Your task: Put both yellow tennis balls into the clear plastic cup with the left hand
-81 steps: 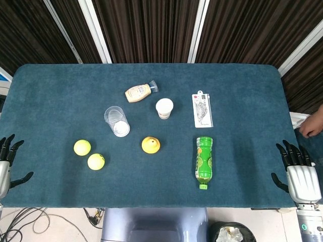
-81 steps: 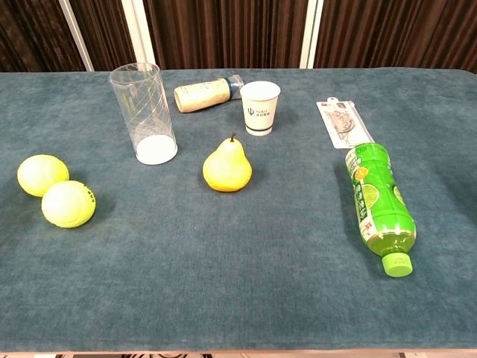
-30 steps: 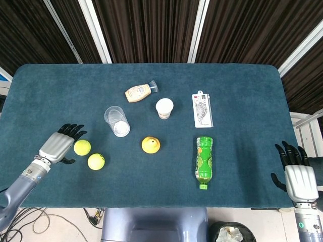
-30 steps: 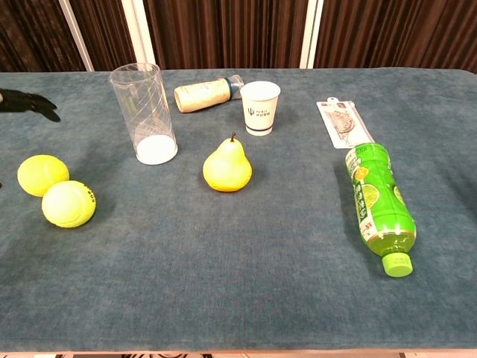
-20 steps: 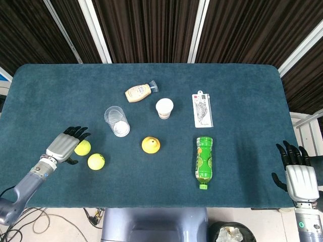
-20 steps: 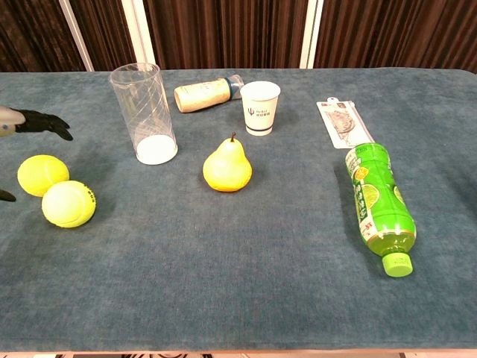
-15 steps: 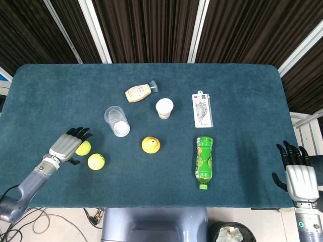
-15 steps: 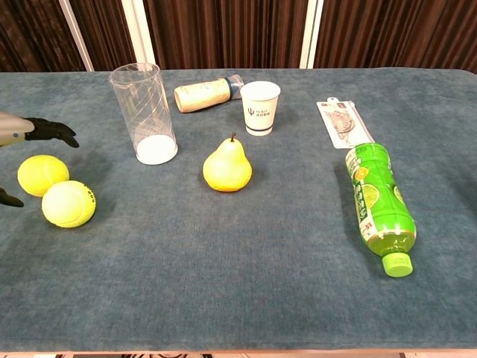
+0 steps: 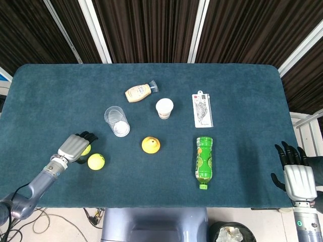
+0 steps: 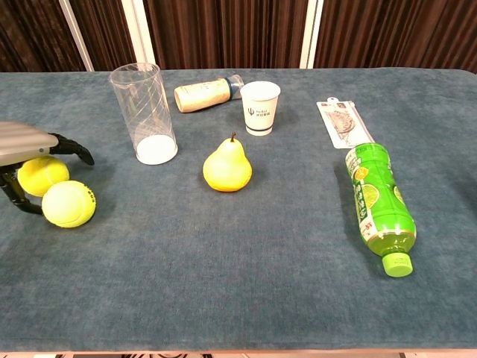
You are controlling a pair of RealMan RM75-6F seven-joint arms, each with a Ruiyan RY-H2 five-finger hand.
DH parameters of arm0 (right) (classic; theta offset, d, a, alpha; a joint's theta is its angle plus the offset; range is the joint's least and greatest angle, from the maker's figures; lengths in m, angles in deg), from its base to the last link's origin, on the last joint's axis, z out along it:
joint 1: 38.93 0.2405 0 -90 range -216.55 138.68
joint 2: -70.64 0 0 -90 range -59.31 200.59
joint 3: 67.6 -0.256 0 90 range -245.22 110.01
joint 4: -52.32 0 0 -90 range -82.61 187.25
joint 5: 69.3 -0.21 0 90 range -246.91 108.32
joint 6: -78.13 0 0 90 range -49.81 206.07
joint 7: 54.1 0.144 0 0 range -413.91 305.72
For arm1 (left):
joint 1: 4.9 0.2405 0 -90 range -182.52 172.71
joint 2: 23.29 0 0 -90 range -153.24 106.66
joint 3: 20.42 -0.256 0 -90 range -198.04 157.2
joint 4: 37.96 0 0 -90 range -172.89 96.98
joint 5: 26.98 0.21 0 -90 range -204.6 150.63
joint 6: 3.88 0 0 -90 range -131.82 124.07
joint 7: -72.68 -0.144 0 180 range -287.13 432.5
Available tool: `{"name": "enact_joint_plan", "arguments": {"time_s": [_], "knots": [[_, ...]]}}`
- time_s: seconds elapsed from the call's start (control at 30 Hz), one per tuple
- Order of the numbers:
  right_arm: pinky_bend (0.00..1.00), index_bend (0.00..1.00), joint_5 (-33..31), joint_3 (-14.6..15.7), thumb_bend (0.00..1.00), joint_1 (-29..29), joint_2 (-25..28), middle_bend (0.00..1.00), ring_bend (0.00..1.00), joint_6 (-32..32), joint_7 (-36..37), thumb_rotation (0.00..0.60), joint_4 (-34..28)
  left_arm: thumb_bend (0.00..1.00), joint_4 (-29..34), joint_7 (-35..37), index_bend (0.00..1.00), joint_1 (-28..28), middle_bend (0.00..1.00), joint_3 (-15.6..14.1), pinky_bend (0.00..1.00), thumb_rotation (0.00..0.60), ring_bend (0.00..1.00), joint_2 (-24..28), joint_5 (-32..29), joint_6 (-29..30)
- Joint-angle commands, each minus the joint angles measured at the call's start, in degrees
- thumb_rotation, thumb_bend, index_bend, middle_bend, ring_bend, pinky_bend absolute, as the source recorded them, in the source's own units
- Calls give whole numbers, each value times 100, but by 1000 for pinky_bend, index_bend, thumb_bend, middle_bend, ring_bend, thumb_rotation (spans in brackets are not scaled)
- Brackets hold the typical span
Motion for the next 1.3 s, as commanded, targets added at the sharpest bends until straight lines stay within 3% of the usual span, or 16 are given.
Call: {"name": "enact_joint_plan", "arguments": {"time_s": [0.03, 0.2, 0.4, 0.53, 0.77, 1.0, 1.17, 1.3], "knots": [[87, 119, -6, -3, 340, 1, -1, 75, 121, -1, 7, 600, 4, 226, -85, -32, 295, 22, 352, -33, 551, 600, 289, -74, 53, 111], [87, 119, -3, -1, 340, 0, 1, 75, 121, 2, 19, 600, -2, 311, -166, 9, 395, 35, 485, -56, 618, 600, 393, -112, 123, 266], [87, 119, 12, -5, 340, -8, 17, 75, 121, 35, 30, 600, -31, 335, -156, 128, 438, 96, 514, 7, 628, 600, 418, -29, 191, 632], [87, 119, 9, -13, 340, -13, 28, 75, 121, 51, 37, 600, -48, 334, 174, 256, 439, 139, 513, 138, 628, 600, 418, 289, 292, 1041], [87, 119, 3, -16, 340, -14, 23, 75, 121, 55, 38, 600, -48, 319, 1363, 197, 452, 69, 509, 752, 628, 600, 418, 1172, 274, 1752], [87, 119, -7, -16, 340, -9, 7, 75, 121, 46, 16, 600, -40, 314, 2139, -405, 451, -483, 503, 1340, 628, 600, 418, 1496, -248, 1285], [87, 119, -22, -13, 340, 1, -8, 75, 121, 17, 1, 600, -18, 309, 2432, -1460, 449, -1048, 499, 1668, 628, 600, 418, 1399, -1146, 720], [87, 119, -24, -18, 339, 2, -8, 75, 121, 25, 4, 600, -8, 290, 2541, -2177, 448, -1378, 498, 1757, 628, 600, 418, 1177, -1848, 582]]}}
